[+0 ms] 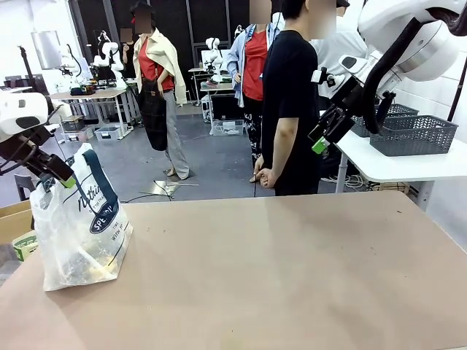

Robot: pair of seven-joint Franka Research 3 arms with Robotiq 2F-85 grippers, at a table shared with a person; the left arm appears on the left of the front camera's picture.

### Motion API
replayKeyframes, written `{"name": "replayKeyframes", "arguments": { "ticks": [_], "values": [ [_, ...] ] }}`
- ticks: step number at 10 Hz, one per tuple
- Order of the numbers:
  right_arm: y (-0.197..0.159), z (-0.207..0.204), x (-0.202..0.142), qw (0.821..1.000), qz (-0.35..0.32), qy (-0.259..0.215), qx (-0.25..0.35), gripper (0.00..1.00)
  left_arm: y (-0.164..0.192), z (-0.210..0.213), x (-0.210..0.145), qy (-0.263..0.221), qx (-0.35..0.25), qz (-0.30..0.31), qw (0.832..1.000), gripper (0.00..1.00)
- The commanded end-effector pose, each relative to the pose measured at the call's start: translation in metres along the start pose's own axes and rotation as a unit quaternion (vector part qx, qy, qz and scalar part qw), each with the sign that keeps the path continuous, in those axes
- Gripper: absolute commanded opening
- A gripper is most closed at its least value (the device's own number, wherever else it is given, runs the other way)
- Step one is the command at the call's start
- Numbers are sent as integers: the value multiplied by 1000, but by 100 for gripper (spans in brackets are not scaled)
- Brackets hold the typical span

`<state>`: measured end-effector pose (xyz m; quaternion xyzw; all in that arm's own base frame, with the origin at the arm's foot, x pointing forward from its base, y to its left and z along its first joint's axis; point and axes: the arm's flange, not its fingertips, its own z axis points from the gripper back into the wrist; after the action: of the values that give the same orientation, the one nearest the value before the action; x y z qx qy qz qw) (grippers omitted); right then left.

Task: Transfer purchased items from the store into the shopping bag.
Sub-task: Move the Reusable shopping bag to the right side of the table.

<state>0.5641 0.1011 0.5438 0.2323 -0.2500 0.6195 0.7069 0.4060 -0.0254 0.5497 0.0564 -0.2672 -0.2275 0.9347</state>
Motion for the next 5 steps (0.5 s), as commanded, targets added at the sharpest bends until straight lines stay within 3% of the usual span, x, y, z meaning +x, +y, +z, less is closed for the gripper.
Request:
{"name": "replayKeyframes", "arguments": {
  "ticks": [1,3,4,5],
  "values": [
    [1,-1,-1,1000,-1,4,2,100,0,9,1,4,7,-21,1000,100],
    [1,-1,-1,1000,-1,4,2,100,0,12,2,0,9,-27,1000,100],
    [1,-1,-1,1000,-1,4,2,100,0,14,4,0,38,-18,999,100],
    [1,-1,-1,1000,-1,4,2,100,-2,8,3,-5,3,-11,1000,100]
  ]
}}
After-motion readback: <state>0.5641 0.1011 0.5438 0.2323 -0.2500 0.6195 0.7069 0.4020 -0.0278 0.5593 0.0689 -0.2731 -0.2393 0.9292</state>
